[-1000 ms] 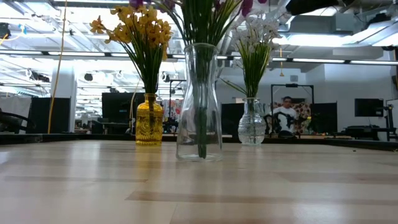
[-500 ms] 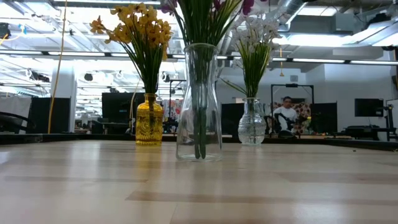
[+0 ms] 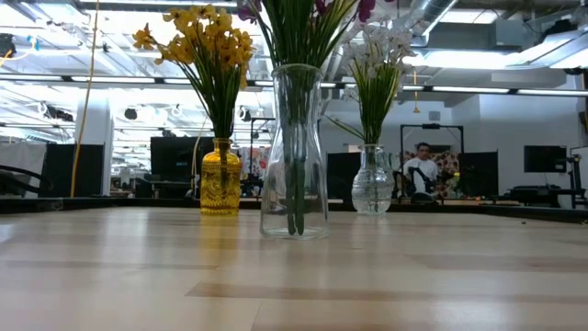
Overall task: Sort flowers into vase by color
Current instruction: Return to Home Position
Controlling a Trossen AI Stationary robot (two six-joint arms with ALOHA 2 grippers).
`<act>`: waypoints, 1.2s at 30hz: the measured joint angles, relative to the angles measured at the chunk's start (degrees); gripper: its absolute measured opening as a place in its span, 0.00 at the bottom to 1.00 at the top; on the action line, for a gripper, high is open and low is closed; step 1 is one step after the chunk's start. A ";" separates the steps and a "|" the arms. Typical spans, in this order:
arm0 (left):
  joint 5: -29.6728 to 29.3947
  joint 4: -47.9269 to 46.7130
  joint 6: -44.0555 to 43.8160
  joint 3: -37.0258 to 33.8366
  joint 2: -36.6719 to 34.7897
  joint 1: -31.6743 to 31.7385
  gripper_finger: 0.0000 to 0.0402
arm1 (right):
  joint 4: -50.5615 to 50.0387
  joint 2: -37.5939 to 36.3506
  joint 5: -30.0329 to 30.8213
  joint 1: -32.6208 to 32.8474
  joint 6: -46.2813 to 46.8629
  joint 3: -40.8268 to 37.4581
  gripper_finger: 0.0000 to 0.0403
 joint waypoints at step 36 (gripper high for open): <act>7.63 7.28 2.90 -26.67 -20.67 11.53 0.00 | 20.77 -25.65 -16.25 -15.41 -18.89 -37.20 0.06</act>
